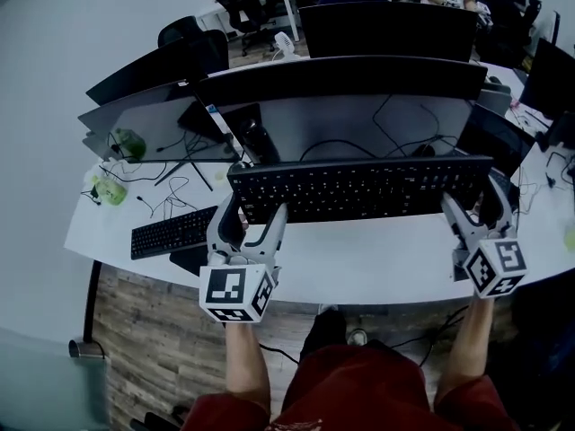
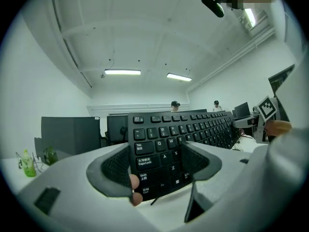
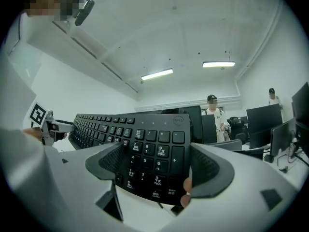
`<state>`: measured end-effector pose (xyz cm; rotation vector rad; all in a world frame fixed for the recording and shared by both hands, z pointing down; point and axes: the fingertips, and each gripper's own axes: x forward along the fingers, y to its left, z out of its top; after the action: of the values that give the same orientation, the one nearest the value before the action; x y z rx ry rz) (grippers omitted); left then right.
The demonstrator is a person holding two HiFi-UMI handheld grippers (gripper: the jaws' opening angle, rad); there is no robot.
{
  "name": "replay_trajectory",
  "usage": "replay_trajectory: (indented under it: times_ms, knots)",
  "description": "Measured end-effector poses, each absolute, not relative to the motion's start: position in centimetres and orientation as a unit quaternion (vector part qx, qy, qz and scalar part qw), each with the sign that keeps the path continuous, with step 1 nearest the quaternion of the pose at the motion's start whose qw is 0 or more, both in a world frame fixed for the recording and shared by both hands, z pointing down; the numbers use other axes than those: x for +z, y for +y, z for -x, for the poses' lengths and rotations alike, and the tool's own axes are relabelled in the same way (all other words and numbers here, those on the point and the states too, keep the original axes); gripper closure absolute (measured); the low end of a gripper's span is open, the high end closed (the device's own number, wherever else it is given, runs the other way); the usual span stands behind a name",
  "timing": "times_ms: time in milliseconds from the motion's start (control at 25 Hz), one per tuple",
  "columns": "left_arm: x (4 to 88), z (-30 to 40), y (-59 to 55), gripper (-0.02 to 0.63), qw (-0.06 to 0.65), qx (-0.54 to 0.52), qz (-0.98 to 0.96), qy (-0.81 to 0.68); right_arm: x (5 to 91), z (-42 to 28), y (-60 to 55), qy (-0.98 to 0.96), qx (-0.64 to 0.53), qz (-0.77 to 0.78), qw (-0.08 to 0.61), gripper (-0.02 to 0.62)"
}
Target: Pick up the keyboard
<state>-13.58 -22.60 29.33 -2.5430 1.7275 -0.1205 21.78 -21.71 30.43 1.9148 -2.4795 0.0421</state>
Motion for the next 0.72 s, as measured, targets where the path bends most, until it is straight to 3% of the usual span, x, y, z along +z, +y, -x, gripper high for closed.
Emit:
replay_trajectory:
  times_ms: [520, 720]
  knots:
    - [21.8, 12.8, -18.6, 0.268, 0.145, 0.036, 0.811, 0.566, 22.8, -22.2, -18.5, -0.79, -0.085, -0.603, -0.076, 0.189]
    - [21.7, 13.0, -18.3, 0.268, 0.149, 0.046, 0.808, 0.569, 22.2, -22.1, -18.2, -0.789, -0.103, -0.6, -0.081, 0.189]
